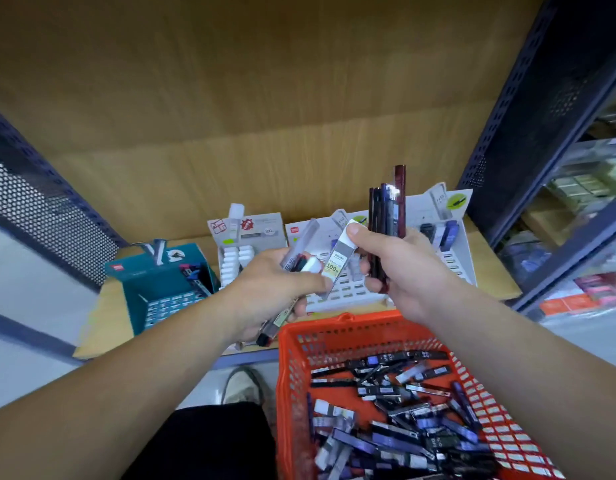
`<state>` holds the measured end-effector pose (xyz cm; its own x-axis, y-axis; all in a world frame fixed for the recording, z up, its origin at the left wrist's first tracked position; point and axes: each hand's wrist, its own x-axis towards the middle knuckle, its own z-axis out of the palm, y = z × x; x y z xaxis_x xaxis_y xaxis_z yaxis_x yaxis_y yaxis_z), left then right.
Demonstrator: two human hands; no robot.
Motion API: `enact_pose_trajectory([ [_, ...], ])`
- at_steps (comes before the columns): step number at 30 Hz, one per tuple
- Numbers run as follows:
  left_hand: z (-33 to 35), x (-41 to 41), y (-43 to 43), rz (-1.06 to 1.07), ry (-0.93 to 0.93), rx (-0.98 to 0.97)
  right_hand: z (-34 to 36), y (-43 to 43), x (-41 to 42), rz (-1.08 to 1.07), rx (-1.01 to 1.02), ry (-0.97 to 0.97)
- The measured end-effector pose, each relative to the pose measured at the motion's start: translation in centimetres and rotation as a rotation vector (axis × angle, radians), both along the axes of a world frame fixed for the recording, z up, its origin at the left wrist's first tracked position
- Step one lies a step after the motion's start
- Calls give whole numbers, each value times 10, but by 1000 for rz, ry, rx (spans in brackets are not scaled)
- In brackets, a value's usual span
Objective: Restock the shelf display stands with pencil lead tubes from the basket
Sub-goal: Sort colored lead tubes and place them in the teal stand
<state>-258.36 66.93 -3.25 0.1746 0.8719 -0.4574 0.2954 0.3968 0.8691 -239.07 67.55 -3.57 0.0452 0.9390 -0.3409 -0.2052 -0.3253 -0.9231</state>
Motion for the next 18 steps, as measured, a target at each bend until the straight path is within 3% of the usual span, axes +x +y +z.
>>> enact_pose_trajectory([
  [8, 5, -68, -11, -6, 44, -6, 8, -17, -44, 229, 120, -419],
  [14, -8, -125, 17, 201, 40, -9, -20, 8, -97, 147, 165, -559],
  [18, -14, -149, 33, 201, -100, -143, -45, 41, -118, 164, 258, -672],
])
